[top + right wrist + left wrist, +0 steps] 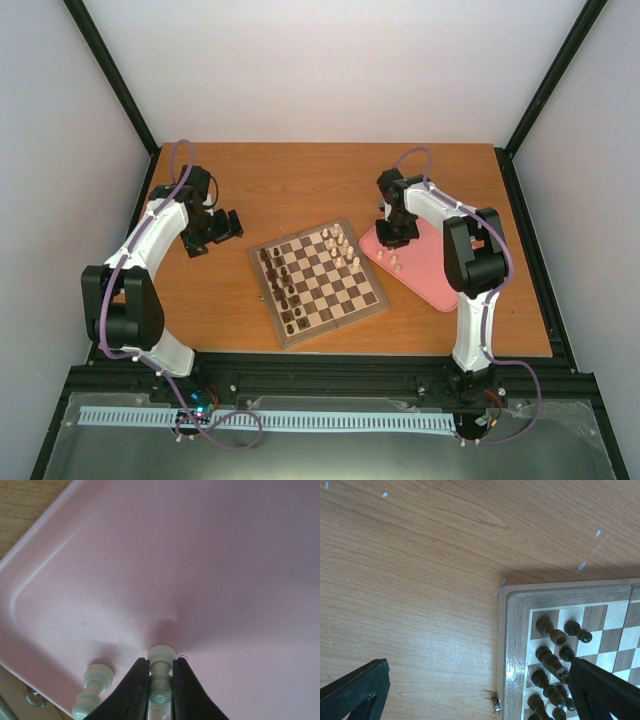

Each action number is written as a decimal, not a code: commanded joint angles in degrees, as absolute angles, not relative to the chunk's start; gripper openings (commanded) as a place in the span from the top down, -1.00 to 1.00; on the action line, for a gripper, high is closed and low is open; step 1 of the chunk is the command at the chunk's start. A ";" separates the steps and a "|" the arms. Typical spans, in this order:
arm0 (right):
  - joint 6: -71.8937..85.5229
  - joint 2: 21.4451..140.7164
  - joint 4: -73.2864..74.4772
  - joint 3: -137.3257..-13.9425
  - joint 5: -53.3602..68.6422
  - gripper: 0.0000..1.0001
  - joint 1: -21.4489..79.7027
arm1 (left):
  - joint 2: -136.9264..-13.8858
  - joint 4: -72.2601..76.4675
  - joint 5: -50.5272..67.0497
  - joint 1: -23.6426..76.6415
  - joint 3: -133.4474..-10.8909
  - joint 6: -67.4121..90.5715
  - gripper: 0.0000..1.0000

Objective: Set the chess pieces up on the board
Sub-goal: Pick up the chess piece from the storage box, then place the chess piece on the chessboard, then pick up the chess piece from the storage box.

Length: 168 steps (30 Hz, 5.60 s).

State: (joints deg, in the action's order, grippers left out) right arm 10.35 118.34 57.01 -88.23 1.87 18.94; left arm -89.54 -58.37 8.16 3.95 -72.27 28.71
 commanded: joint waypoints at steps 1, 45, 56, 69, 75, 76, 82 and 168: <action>10.36 116.58 58.07 -89.84 -1.13 0.94 18.46 | -89.55 -58.63 8.29 4.22 -73.56 29.06 -0.99; 14.87 113.78 65.40 -93.41 1.22 0.93 43.77 | -87.19 -57.23 8.36 4.23 -70.92 29.02 -0.99; 14.13 116.44 64.62 -95.08 0.51 0.92 42.83 | -88.82 -56.87 8.35 4.29 -71.34 29.18 -0.99; 14.06 117.32 62.86 -93.00 0.63 0.91 42.14 | -89.74 -57.09 8.39 4.28 -72.05 28.92 -0.99; 13.98 117.75 62.24 -92.65 0.35 0.91 41.88 | -89.66 -57.33 8.20 4.30 -72.33 28.75 -0.99; 13.95 117.85 62.31 -92.62 0.27 0.90 41.89 | -89.73 -57.33 8.18 4.31 -72.33 28.76 -0.99; 14.24 117.84 62.13 -91.58 0.02 0.90 41.66 | -89.89 -57.23 8.25 4.29 -72.33 28.74 -0.99; 9.41 117.55 56.78 -86.35 2.94 0.44 23.36 | -89.84 -58.21 7.67 4.29 -72.97 29.17 -0.99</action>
